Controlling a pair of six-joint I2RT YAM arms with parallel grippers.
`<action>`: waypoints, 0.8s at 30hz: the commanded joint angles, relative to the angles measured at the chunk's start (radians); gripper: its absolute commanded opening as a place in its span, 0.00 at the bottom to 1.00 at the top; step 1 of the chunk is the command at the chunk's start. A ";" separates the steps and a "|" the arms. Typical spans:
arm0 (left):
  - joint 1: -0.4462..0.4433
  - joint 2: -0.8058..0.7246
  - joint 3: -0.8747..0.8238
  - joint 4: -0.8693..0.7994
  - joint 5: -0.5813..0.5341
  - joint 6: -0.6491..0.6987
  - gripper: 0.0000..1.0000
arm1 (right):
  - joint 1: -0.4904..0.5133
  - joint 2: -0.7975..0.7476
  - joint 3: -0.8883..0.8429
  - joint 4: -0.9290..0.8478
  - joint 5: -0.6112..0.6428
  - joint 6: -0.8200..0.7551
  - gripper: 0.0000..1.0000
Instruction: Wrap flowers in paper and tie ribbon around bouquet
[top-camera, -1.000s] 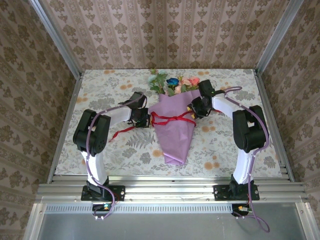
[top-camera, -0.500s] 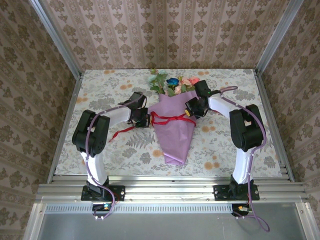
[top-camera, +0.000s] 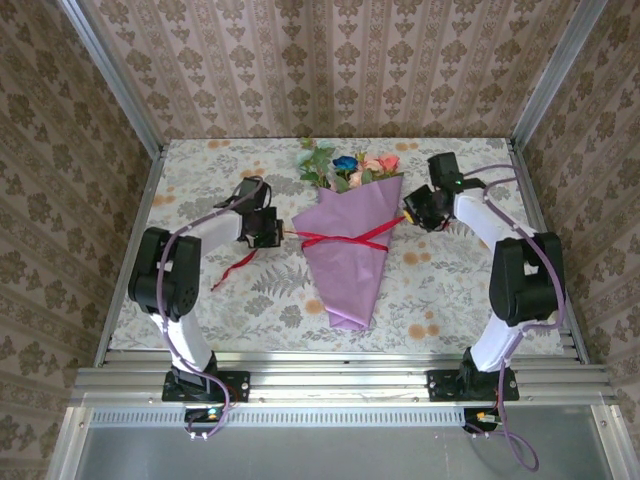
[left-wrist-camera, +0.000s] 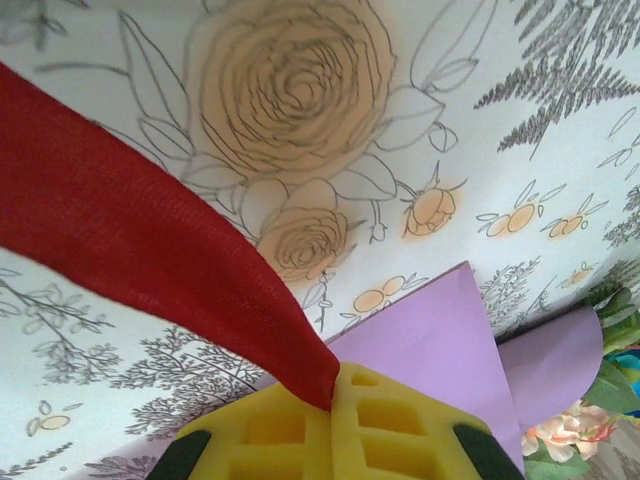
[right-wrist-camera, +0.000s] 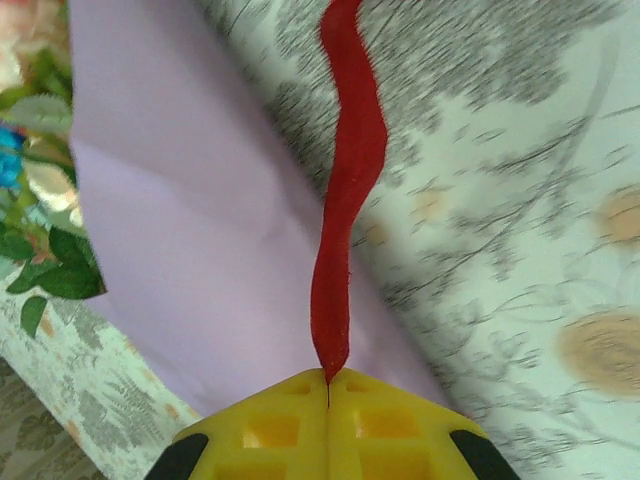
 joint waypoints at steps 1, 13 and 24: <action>0.016 -0.043 -0.027 -0.011 -0.004 0.028 0.00 | -0.055 -0.031 -0.066 -0.048 -0.011 -0.084 0.00; 0.038 -0.057 -0.041 -0.041 -0.010 0.059 0.00 | -0.250 0.001 -0.154 -0.040 -0.047 -0.208 0.00; 0.002 -0.018 -0.049 -0.057 0.036 0.071 0.00 | -0.310 0.068 -0.160 -0.012 -0.049 -0.241 0.00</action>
